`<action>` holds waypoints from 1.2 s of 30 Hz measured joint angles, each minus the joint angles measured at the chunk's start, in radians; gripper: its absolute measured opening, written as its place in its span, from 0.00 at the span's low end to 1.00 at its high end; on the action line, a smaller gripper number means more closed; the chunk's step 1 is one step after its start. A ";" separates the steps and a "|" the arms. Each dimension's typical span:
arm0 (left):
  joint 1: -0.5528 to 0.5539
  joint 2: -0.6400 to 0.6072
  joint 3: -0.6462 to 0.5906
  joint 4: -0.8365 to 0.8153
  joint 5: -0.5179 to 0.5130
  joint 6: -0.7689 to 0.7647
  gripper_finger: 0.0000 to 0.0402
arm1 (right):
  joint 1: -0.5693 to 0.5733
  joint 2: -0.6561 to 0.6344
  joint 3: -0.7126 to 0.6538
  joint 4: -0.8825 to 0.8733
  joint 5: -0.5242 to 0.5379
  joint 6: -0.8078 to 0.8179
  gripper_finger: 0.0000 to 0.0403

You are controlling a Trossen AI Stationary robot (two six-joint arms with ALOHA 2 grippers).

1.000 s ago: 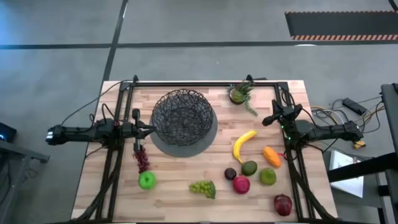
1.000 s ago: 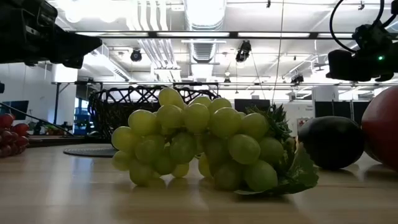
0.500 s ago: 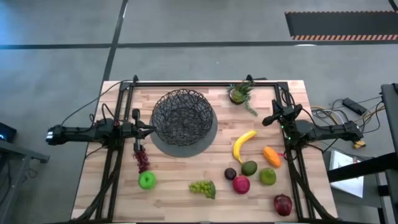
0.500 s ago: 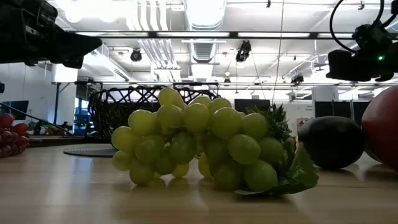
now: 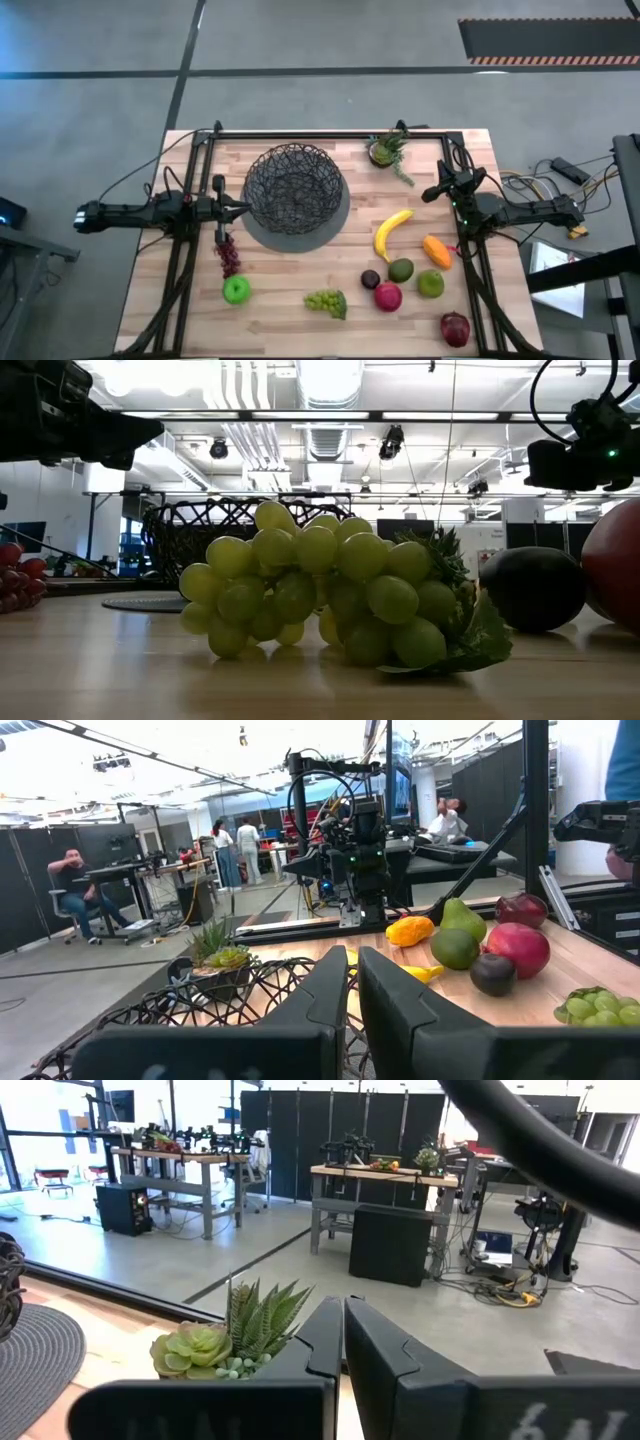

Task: Build produce basket

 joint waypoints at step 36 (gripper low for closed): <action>0.001 0.006 0.000 1.002 -0.024 -0.103 0.03 | 0.000 0.000 0.000 0.000 0.000 0.000 0.02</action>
